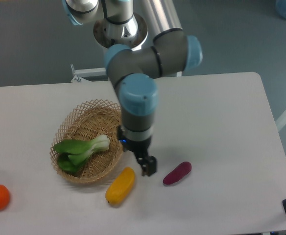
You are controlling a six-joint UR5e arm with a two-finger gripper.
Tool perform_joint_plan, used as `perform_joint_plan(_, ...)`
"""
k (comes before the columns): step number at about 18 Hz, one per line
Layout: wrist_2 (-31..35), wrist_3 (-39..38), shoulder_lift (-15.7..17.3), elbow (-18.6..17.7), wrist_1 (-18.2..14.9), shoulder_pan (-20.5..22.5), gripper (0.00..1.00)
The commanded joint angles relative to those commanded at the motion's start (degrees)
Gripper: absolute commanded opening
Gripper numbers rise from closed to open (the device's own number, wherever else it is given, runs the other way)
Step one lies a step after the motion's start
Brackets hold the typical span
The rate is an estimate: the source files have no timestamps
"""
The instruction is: Place the green vegetable in the basket
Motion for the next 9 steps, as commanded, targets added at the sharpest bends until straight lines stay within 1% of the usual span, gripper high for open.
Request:
perform_joint_plan(2, 0.1, 0.6, -1.2, 1.8, -0.1, 1.4, 1.0)
perform_joint_plan(5, 0.0, 7.7, -2.0, 2.7, -0.1, 4.0, 1.0)
perform_joint_plan(6, 0.1, 8.9, -2.7, 2.9, -0.1, 4.8, 1.0)
perform_joint_plan(8, 0.1, 9.4, -3.4, 3.8, -0.2, 6.2, 1.0)
perform_joint_plan(9, 0.1, 10.4, -4.0, 4.5, -0.8, 7.0, 1.0)
